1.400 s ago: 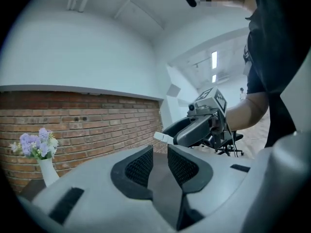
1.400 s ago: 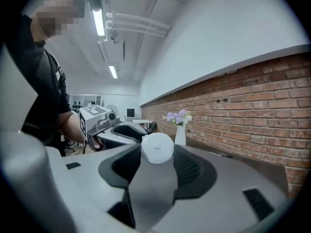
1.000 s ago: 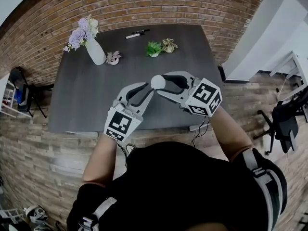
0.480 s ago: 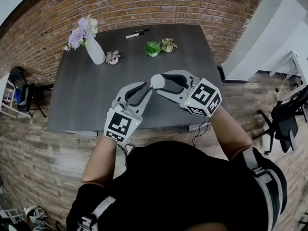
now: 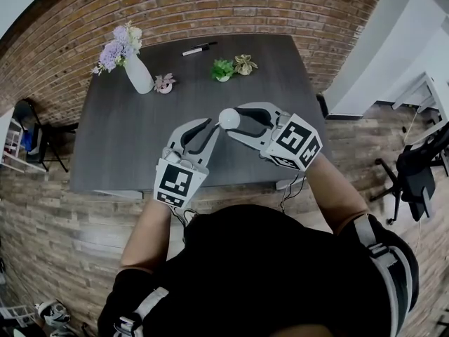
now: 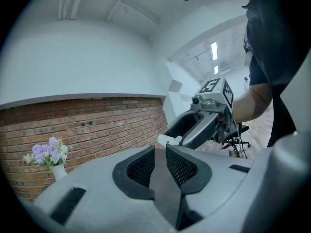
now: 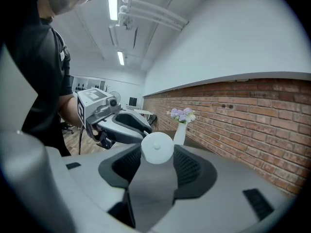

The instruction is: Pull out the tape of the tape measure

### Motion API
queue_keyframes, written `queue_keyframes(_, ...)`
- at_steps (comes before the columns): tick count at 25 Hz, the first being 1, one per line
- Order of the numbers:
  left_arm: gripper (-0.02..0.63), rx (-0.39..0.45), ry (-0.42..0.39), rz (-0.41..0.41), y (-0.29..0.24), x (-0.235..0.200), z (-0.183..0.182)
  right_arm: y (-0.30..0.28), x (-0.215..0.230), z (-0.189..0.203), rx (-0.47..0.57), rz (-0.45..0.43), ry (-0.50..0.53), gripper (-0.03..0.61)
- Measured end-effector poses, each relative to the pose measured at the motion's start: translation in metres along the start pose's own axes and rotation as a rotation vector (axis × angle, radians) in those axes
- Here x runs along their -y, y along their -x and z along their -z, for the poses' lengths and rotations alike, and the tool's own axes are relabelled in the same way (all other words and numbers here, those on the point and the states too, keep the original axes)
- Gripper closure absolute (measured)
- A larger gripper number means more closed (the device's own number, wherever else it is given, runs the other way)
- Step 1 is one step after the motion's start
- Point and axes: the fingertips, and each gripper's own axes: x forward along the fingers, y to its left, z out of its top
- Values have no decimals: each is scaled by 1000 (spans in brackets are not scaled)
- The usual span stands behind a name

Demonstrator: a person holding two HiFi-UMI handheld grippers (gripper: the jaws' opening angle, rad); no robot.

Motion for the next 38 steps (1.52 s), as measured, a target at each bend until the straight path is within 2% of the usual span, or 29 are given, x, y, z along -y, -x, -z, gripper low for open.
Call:
queue_keyframes(3, 539, -2, -48, 14, 0, 4, -3, -1, -2, -2, -5, -8, 13, 370)
queue_keyframes(8, 595, -4, -103, 45, 1, 10, -6, -2, -3, -4, -4, -16, 27, 370)
queue_keyframes(15, 603, 26, -45, 49, 3, 6, -5, -2, 0, -4, 23, -9, -15, 370)
queue_keyframes(18, 603, 42, 14, -5, 13, -12, -2, 6, 17, 0, 37, 41, -62, 370)
queue_keyframes(22, 603, 54, 125, -136, 44, -58, 12, 29, 50, 12, 38, 141, -111, 370)
queue_keyframes(27, 603, 37, 184, -332, 98, -118, 34, 69, 96, 34, 28, 289, -174, 370)
queue_keyframes(30, 603, 12, 199, -412, 119, -136, 46, 79, 108, 39, 29, 327, -198, 371)
queue_keyframes(32, 603, -4, 194, -422, 119, -135, 50, 74, 105, 39, 21, 318, -192, 370)
queue_keyframes(38, 603, -11, 209, -380, 104, -122, 56, 53, 91, 41, 7, 275, -192, 371)
